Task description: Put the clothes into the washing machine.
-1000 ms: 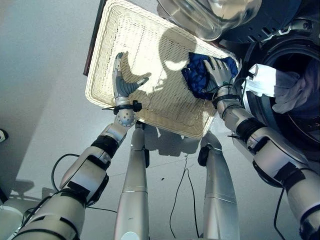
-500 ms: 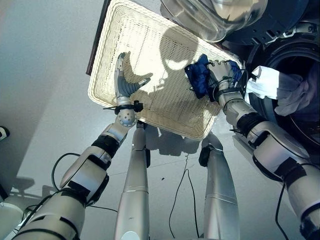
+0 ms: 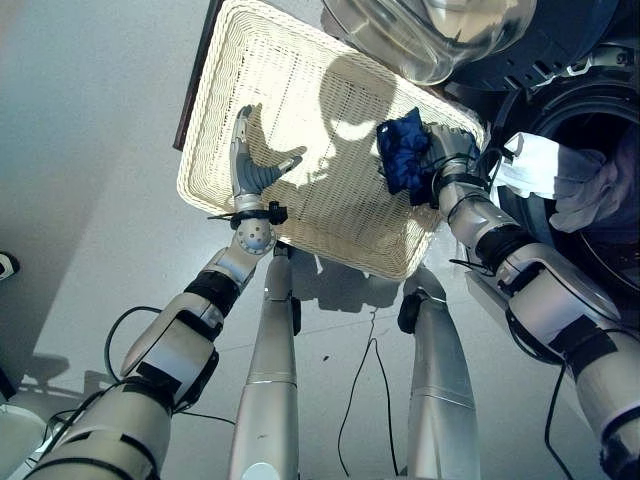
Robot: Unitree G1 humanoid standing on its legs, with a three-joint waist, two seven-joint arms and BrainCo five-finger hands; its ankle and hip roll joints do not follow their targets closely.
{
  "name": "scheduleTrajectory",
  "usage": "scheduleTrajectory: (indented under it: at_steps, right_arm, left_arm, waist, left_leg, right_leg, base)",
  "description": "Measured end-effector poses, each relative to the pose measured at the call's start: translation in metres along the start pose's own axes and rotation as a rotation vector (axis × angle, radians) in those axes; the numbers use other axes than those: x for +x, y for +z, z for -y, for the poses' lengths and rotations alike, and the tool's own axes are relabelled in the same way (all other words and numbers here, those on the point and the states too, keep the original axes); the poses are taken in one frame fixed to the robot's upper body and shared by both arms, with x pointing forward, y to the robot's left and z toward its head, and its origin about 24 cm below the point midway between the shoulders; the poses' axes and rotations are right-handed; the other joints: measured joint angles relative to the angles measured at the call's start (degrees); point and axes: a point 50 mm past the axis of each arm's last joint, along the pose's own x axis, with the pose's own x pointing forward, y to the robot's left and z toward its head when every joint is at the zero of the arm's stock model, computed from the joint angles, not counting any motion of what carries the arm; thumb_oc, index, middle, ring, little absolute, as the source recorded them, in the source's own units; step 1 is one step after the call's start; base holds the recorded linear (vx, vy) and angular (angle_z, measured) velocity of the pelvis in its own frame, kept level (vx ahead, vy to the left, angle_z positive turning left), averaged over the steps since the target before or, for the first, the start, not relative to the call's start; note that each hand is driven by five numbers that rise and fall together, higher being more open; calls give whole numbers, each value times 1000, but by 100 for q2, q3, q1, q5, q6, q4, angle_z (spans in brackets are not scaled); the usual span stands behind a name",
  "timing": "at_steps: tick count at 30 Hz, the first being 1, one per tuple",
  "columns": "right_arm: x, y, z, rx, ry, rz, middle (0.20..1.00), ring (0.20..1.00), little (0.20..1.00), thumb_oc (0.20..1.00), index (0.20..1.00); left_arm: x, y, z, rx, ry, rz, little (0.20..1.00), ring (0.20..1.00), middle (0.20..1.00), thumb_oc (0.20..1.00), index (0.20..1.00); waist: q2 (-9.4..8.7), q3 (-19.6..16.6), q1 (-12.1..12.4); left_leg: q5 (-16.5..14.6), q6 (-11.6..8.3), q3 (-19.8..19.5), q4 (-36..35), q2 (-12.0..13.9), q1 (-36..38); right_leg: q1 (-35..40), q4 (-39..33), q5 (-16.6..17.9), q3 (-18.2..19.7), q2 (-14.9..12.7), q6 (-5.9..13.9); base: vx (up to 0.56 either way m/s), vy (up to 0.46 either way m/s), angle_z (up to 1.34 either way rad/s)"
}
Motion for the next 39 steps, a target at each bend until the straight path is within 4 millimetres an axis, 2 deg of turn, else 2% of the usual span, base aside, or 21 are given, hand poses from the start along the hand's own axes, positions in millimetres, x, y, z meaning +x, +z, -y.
scheduleTrajectory:
  at_steps: [2, 3, 4, 6, 7, 8, 9, 10, 12, 13, 15, 17, 19, 21, 26, 34, 39]
  right_arm:
    - [-9, -15, -3, 277, 72, -30, 200, 200, 200, 200, 200]
    - [-12, -21, -4, 359, 88, -42, 200, 200, 200, 200, 200]
    - [-20, -33, -2, 539, 109, -58, 200, 200, 200, 200, 200]
    - [-29, -42, 2, 794, 117, -30, 200, 200, 200, 200, 200]
    - [-29, -42, 2, 794, 117, -30, 200, 200, 200, 200, 200]
    - [-32, -44, 4, 945, 125, 5, 200, 200, 200, 200, 200]
    - [-32, -44, 4, 945, 125, 5, 200, 200, 200, 200, 200]
    - [-33, -44, 10, 1085, 104, 53, 200, 200, 200, 200, 200]
    - [-33, -44, 10, 1085, 104, 53, 200, 200, 200, 200, 200]
    - [-34, -42, 19, 1185, 101, 112, 200, 200, 200, 200, 200]
    - [-35, -46, 46, 1322, 55, 196, 200, 200, 200, 200, 200]
    - [-34, -52, 73, 1435, -63, 279, 200, 200, 200, 200, 200]
    - [-35, -57, 98, 1492, -152, 346, 200, 200, 200, 200, 200]
    - [-36, -61, 106, 1527, -188, 364, 200, 200, 200, 200, 200]
    - [-35, -66, 108, 1559, -235, 354, 200, 200, 200, 200, 200]
    - [-36, -84, 116, 1570, -421, 235, 200, 200, 200, 200, 200]
    - [-39, -115, 103, 1449, -497, -185, 200, 200, 200, 200, 200]
  left_arm:
    - [-1, -4, -6, 5, 12, -11, 1000, 1000, 1000, 1000, 1000]
    - [-1, -4, -7, 9, 10, -11, 1000, 1000, 1000, 1000, 1000]
    - [-2, -6, -8, 13, 9, -16, 1000, 1000, 1000, 1000, 1000]
    - [-5, -10, -10, 24, 10, -27, 1000, 1000, 1000, 1000, 1000]
    - [-5, -10, -10, 24, 10, -27, 1000, 1000, 1000, 1000, 1000]
    - [-5, -14, -15, 35, 19, -35, 1000, 1000, 1000, 1000, 1000]
    - [-5, -14, -15, 35, 19, -35, 1000, 1000, 1000, 1000, 1000]
    - [-9, -20, -20, 45, 31, -54, 1000, 1000, 1000, 1000, 1000]
    - [-9, -20, -20, 45, 31, -54, 1000, 1000, 1000, 1000, 1000]
    - [-9, -22, -25, 52, 44, -62, 1000, 1000, 1000, 1000, 1000]
    - [-4, -19, -31, 55, 43, -35, 1000, 1000, 1000, 1000, 1000]
    - [-1, -23, -45, 69, 75, -46, 1000, 1000, 1000, 1000, 1000]
    - [1, -25, -50, 76, 83, -53, 1000, 1000, 1000, 1000, 1000]
    - [1, -24, -50, 67, 75, -44, 1000, 1000, 1000, 1000, 1000]
    - [1, -24, -50, 57, 74, -34, 1000, 1000, 1000, 1000, 1000]
    - [3, -27, -54, 60, 66, -54, 1000, 1000, 1000, 1000, 1000]
    - [4, -27, -53, 61, 65, -53, 1000, 1000, 1000, 1000, 1000]
  waist:
    - [0, 0, -20]
    - [-1, 0, -24]
    - [-3, 2, -58]
    - [-7, 3, -133]
    - [-7, 3, -133]
    - [-8, 4, -184]
    - [-8, 4, -184]
    - [-10, 5, -320]
    - [-10, 5, -320]
    - [-19, 9, -469]
    - [-27, 14, -458]
    - [-27, 13, -463]
    - [-27, 14, -480]
    - [-27, 13, -477]
    - [-28, 14, -466]
    - [-29, 13, -469]
    - [-29, 13, -449]
  left_leg:
    - [-5, -4, 2, 1, 5, 1]
    - [-8, -3, 2, 1, 6, 1]
    - [-17, 0, 9, 12, 6, 1]
    - [-41, 3, 25, 49, 5, -2]
    - [-41, 3, 25, 49, 5, -2]
    - [-60, 10, 46, 76, 6, -1]
    - [-60, 10, 46, 76, 6, -1]
    - [-76, 13, 70, 101, 14, -1]
    - [-76, 13, 70, 101, 14, -1]
    - [-91, -9, 76, 120, 69, 1]
    - [-112, -35, 105, 124, 158, 2]
    - [-114, -39, 104, 125, 174, 6]
    - [-114, -40, 117, 121, 181, 6]
    - [-114, -40, 107, 121, 186, 8]
    - [-112, -37, 111, 126, 193, 8]
    - [-110, -32, 98, 113, 197, 10]
    - [-107, -28, 85, 112, 202, 26]
  right_leg:
    - [-2, -1, -1, 0, 6, -2]
    - [-2, -2, -1, 0, 7, -2]
    - [-2, -4, 0, 4, 7, -3]
    - [4, -3, 1, 16, 8, -1]
    - [4, -3, 1, 16, 8, -1]
    - [12, -8, 5, 30, 11, 2]
    - [12, -8, 5, 30, 11, 2]
    - [7, -15, 15, 64, 28, 5]
    - [7, -15, 15, 64, 28, 5]
    - [13, -48, 41, 70, 94, -18]
    - [45, -181, 118, 73, 184, -51]
    - [57, -200, 127, 65, 203, -60]
    - [62, -236, 152, 72, 211, -60]
    - [74, -246, 170, 64, 217, -85]
    - [109, -328, 223, 60, 226, -80]
    - [183, -456, 277, 32, 232, -68]
    - [221, -481, 306, 9, 233, -86]
  base:
    - [0, 0, 0]
    - [10, 41, -1]
    - [9, 36, -1]
    - [7, 20, -1]
    - [0, 0, 0]
    - [0, 0, 0]
    - [3, 6, -7]
    - [2, 6, -5]
    - [2, 4, -6]
    - [14, -12, -13]
    - [20, -21, -19]
    - [9, -15, -7]
    - [5, -12, -2]
    - [0, 0, 0]
    - [0, 0, 0]
    - [4, -8, 0]
    - [3, -18, 0]
